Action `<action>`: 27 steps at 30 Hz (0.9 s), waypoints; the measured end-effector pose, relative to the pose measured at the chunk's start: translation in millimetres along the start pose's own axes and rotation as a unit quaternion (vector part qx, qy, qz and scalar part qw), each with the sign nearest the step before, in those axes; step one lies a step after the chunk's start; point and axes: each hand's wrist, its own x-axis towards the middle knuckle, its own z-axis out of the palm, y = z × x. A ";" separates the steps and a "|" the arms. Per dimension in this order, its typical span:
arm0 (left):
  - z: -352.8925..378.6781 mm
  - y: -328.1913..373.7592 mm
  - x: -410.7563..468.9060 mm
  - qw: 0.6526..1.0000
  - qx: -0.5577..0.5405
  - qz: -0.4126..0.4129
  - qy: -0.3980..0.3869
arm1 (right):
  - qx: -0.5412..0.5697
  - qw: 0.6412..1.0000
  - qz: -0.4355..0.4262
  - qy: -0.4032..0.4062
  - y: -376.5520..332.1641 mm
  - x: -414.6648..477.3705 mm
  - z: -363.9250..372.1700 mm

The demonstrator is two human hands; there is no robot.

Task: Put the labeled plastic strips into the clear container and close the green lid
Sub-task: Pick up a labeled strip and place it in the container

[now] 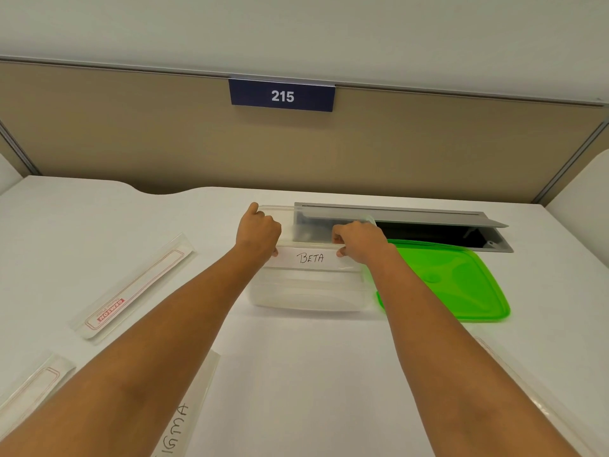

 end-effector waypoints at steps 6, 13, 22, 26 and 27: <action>0.1 0.9 -2.1 1.000 0.009 -0.003 -0.011 | -0.031 0.999 -0.012 0.004 -0.5 -2.6 0.7; -2.8 1.7 -10.7 0.999 -0.047 -0.005 0.002 | -0.069 0.996 -0.026 0.056 5.2 -12.6 2.0; -7.5 5.8 -48.9 0.987 -0.151 -0.037 0.046 | 0.012 0.995 0.024 0.092 6.0 -63.1 -3.4; -9.6 6.9 -73.5 0.982 -0.175 -0.050 0.053 | 0.058 0.993 0.047 0.091 5.3 -94.3 -3.4; -10.5 7.6 -79.6 0.981 -0.179 -0.050 0.053 | 0.067 0.992 0.052 0.092 5.5 -102.0 -2.6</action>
